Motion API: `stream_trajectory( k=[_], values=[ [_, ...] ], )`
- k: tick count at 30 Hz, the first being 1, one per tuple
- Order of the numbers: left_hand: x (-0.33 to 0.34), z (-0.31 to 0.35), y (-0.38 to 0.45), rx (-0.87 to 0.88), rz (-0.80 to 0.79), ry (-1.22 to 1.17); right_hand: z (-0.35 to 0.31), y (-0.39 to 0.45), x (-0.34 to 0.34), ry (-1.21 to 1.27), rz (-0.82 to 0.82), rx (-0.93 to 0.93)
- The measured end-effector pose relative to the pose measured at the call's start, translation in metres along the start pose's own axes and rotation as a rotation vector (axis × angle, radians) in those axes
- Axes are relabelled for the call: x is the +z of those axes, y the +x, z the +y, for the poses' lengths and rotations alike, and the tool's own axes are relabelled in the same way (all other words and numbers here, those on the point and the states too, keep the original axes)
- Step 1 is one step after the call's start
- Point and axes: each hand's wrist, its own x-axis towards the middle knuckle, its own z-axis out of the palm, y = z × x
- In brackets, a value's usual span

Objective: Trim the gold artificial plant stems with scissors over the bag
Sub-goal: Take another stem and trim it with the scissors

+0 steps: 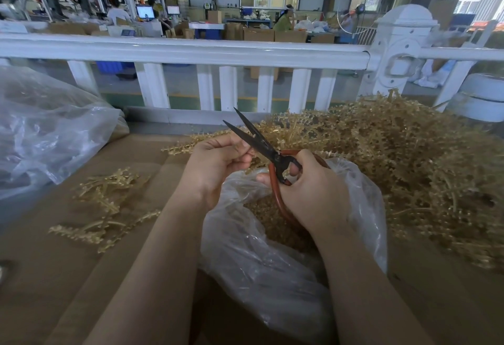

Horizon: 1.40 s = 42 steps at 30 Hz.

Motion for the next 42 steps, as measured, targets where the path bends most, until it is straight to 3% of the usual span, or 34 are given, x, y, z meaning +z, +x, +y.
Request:
stream_trajectory(
  k=[7, 18, 31, 42],
  values=[
    [0.002, 0.002, -0.001, 0.009, -0.015, 0.015, -0.003, -0.003, -0.002, 0.062, 0.038, -0.002],
    [0.005, 0.002, -0.003, 0.202, 0.117, 0.135, -0.002, -0.002, -0.001, 0.07, 0.046, -0.014],
    [0.009, 0.0, -0.003, 0.233, 0.061, 0.263, -0.002, -0.003, -0.002, 0.112, 0.067, -0.015],
    [0.011, -0.002, -0.001, 0.14, 0.049, 0.153, 0.001, -0.001, 0.002, 0.136, 0.033, 0.024]
  ],
)
